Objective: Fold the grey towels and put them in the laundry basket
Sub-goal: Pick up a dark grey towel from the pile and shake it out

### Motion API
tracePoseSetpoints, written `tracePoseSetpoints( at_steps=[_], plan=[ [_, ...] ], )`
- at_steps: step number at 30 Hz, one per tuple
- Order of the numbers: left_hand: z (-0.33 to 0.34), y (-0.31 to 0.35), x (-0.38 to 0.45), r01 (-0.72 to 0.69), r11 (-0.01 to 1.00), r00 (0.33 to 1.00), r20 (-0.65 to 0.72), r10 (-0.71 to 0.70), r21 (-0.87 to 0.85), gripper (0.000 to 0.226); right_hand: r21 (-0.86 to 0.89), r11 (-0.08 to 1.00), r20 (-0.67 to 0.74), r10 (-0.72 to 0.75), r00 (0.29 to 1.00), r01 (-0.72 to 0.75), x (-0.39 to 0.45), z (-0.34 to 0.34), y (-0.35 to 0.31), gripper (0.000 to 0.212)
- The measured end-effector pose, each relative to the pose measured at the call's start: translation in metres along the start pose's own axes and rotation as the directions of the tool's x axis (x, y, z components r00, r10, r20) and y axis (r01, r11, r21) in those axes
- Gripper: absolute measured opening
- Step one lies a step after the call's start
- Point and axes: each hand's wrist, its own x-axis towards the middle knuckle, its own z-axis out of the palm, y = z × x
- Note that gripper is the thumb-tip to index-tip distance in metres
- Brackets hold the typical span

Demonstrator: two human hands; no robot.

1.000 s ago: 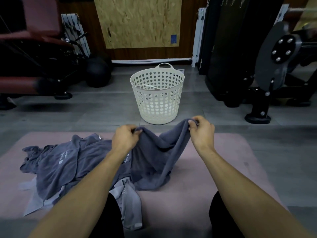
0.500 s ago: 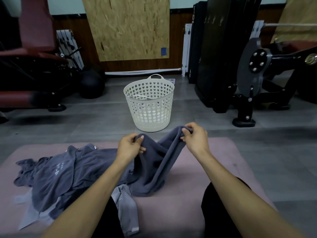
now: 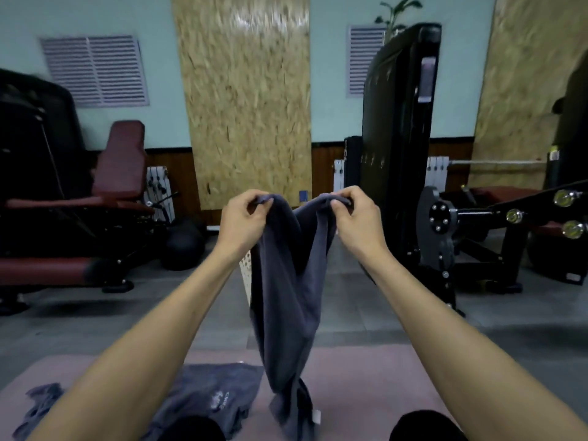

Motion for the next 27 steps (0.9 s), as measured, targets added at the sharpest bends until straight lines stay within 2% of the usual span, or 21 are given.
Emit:
tracePoseSetpoints(
  at_steps=[3,5,8,12,15,17,20,24,27],
  plan=[
    [-0.012,0.030,0.025,-0.113,0.991,0.985,-0.142,0.102,-0.075,0.012,0.036,0.990,-0.128,-0.133,0.983,0.139,0.021,-0.011,-0.032,0.007],
    [-0.017,0.041,0.035,-0.138,0.985,0.981,-0.153,0.121,-0.106,0.013,0.052,0.980,-0.176,-0.180,0.968,0.191,0.031,-0.016,-0.046,0.011],
    [-0.018,0.049,0.044,-0.094,0.984,0.991,-0.103,0.079,-0.153,0.015,0.037,0.988,-0.151,-0.141,0.979,0.148,0.042,-0.024,-0.055,0.008],
    [-0.015,0.057,0.049,-0.146,0.966,0.978,-0.179,0.109,-0.213,0.019,0.057,0.983,-0.190,-0.162,0.968,0.176,0.050,-0.030,-0.059,0.006],
    [-0.004,0.051,0.044,-0.127,0.960,0.984,-0.156,0.090,-0.248,0.015,0.055,0.989,-0.180,-0.129,0.975,0.141,0.053,-0.028,-0.049,0.008],
    [0.009,0.036,0.044,-0.060,0.953,0.989,-0.147,0.016,-0.298,0.015,0.049,0.995,-0.177,-0.076,0.981,0.085,0.054,-0.026,-0.034,0.008],
    [0.035,-0.007,0.055,0.178,0.915,0.973,-0.077,-0.219,-0.362,0.016,0.022,0.996,-0.141,0.086,0.986,-0.083,0.057,-0.019,0.000,0.006],
    [0.080,-0.078,0.074,0.477,0.825,0.876,0.082,-0.476,-0.304,0.018,-0.049,0.954,-0.065,0.293,0.954,-0.296,0.068,-0.006,0.058,0.005],
    [0.112,-0.113,0.094,0.597,0.765,0.802,0.163,-0.575,-0.242,0.024,-0.059,0.931,-0.082,0.355,0.931,-0.360,0.091,0.002,0.091,0.005]
  ],
)
